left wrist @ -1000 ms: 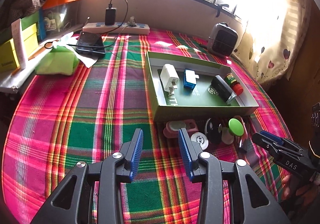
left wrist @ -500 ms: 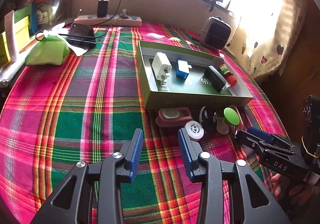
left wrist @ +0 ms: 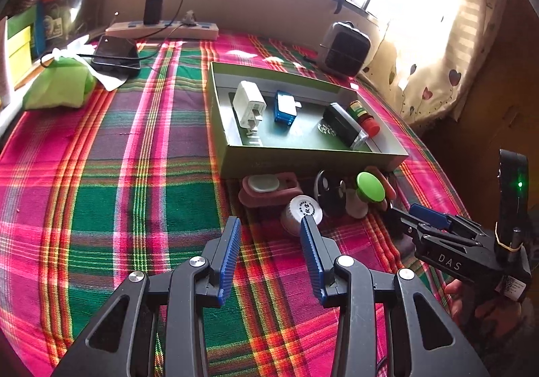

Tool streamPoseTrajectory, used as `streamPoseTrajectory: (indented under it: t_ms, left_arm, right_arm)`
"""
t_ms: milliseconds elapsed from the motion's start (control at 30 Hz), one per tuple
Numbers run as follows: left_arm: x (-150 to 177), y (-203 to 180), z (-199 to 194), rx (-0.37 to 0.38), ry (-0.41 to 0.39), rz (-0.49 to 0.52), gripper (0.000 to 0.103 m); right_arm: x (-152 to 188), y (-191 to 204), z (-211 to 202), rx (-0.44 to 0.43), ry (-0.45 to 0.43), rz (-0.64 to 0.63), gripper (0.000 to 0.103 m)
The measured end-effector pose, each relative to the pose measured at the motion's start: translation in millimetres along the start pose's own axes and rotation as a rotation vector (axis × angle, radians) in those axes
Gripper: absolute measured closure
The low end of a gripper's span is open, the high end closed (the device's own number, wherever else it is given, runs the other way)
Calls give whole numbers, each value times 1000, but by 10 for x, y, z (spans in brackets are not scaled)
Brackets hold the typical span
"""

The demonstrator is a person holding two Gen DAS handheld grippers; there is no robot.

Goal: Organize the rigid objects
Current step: 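Move the left tool to the white round jar while the right tool lowers onto the black lighter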

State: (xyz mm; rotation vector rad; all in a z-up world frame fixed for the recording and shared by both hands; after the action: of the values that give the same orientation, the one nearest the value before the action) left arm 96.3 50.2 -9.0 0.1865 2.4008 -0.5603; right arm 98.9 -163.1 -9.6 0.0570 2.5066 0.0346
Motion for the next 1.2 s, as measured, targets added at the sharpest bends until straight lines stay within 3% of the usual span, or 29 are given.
streamPoseTrajectory:
  t_ms: [133,300,567,933,1200]
  left_arm:
    - [7,-15,3,15,4,3,67]
    - [9,-31,3,27,6,8,67]
    - [4,-44,37,4,20,13,67]
    - [-14,-167,87,-32,34,20,67]
    - [-35,-257,193,-67,52,24,64]
  right_arm:
    - [66,-116,-21,74,-1,-16,47]
    - [74,-288,-37,102,3,18,47]
    - [-35,-202,35,85,-12,-50,47]
    - [-134,-320,113,20,-20,-49,48]
    - [-176,-474,118,-12,-27,-50,74]
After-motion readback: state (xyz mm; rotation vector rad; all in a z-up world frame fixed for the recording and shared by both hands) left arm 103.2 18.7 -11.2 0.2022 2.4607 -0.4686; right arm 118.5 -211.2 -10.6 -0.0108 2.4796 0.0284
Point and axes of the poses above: each gripper's, at about its wrist camera, not at the fingertips, and z roughly the way its jaws point, y to its left, x to its underside, the point moved 3 cm from there along z, roughly the way its jaws point, and after that the axes turned 3 degrees about x, right-handed, at the moved point
